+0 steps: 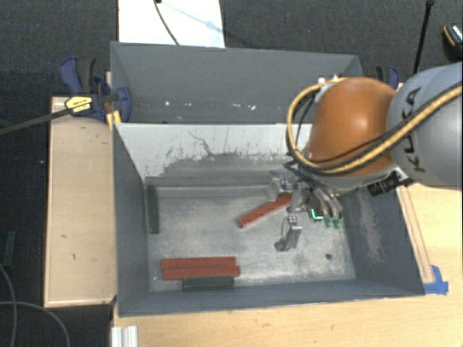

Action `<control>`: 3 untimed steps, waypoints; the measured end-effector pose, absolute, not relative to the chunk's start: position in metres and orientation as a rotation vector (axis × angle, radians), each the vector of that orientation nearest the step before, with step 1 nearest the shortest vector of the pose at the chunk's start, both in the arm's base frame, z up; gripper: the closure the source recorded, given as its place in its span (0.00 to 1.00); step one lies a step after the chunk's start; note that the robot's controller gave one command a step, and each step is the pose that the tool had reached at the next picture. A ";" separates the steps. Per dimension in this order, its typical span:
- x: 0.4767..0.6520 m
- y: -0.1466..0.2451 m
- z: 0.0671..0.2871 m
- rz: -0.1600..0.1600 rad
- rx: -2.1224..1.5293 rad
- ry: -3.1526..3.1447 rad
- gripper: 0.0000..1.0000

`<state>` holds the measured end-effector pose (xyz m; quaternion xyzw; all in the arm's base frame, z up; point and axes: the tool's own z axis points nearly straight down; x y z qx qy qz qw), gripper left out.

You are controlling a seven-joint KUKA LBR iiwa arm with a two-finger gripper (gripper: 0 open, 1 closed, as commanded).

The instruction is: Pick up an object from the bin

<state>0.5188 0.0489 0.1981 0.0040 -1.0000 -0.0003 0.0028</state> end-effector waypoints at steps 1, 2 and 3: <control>0.566 0.000 0.068 0.000 0.010 -3.139 0.00; 0.568 0.002 0.074 -0.001 0.009 -3.148 1.00; 0.511 0.001 0.112 0.000 0.365 -3.122 1.00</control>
Offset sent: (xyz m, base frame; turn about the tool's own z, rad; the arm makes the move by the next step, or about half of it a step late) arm 0.0474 -0.0473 -0.1261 -0.0020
